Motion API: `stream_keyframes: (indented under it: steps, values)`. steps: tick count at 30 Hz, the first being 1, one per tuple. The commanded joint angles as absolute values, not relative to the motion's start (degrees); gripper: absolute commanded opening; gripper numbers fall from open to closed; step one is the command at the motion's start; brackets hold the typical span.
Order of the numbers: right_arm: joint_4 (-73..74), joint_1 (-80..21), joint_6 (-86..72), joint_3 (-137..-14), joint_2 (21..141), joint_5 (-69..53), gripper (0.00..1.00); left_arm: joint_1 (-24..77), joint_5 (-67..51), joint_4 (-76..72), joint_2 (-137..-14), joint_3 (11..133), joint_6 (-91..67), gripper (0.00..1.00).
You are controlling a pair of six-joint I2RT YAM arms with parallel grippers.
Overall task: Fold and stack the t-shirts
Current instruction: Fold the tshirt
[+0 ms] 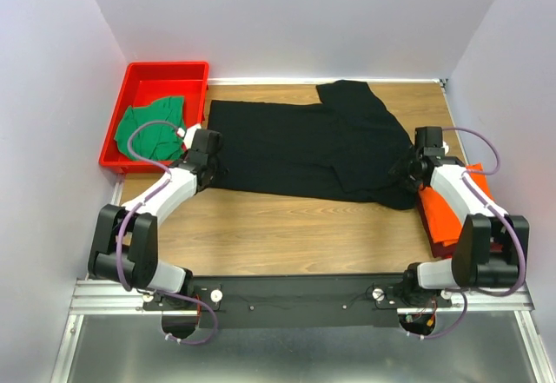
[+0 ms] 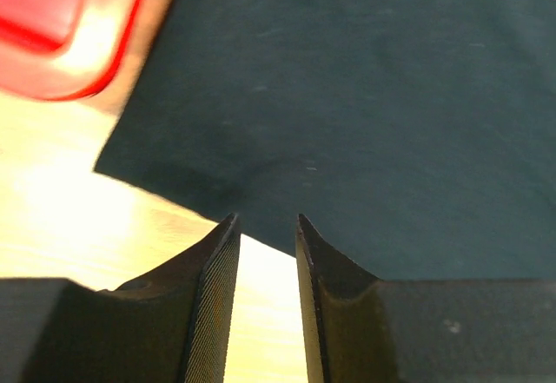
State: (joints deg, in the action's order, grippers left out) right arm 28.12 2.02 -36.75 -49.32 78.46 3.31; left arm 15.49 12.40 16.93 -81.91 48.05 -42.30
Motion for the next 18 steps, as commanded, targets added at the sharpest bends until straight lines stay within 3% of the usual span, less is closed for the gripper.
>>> stream_keyframes:
  steps: [1, 2, 6, 18]
  values:
    - [26.99, 1.76, -37.7, -50.19, 82.44, 4.92, 0.49, 15.56, 7.56, 16.34, -78.67, 51.15, -39.03, 0.4]
    - [25.85, 1.76, -37.97, -50.01, 82.79, 4.66, 0.44, 15.56, 7.12, 16.87, -77.97, 51.76, -38.76, 0.4]
    - [24.35, 1.76, -38.14, -49.75, 84.81, 4.48, 0.41, 15.56, 6.15, 19.06, -76.64, 55.79, -36.39, 0.4]
    - [22.41, 1.76, -38.23, -49.83, 88.06, 7.38, 0.4, 15.56, 6.33, 20.92, -76.11, 62.66, -31.73, 0.4]
